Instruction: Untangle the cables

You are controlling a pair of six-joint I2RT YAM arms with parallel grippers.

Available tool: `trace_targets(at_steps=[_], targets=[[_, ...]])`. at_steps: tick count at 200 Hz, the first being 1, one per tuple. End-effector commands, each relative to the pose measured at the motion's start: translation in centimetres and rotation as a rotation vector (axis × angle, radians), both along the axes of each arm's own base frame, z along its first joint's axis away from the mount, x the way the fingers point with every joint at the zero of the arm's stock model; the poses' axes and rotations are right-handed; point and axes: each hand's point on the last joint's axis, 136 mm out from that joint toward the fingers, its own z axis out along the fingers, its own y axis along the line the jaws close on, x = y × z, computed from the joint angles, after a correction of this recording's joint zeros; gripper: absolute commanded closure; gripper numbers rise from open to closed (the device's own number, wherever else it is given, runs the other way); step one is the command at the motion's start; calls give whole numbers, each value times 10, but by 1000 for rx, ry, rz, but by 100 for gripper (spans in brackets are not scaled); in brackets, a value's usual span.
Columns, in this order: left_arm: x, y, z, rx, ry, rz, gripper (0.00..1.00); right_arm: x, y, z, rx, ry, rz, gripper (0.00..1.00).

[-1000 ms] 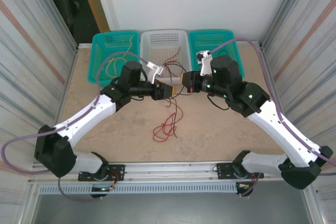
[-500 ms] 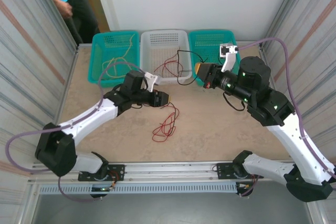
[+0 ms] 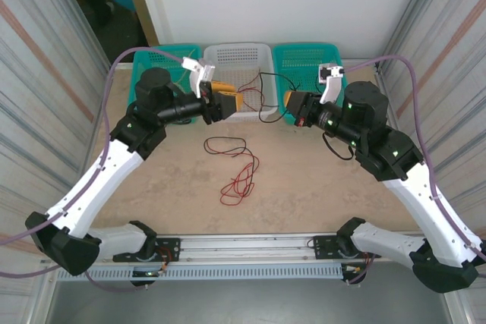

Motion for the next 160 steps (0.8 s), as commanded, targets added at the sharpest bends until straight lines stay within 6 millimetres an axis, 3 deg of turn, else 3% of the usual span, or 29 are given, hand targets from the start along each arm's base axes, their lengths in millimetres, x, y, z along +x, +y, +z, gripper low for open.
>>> trace_targets(at_steps=[1, 33, 73, 112, 160], targets=[[-6, -13, 12, -48, -19, -100, 45, 3, -4, 7, 32, -8, -20, 100], [-13, -23, 1, -23, -9, -138, 45, 9, -6, 7, 30, -4, -36, 100], [-10, -31, -38, 27, 87, -137, 46, 25, -11, 5, 34, 16, -71, 100], [-14, -36, -80, 100, 181, -144, 47, 41, -18, 15, 51, 9, -99, 100], [-11, -19, -123, 206, 247, -34, 47, 65, -33, 16, 55, 19, -148, 100]])
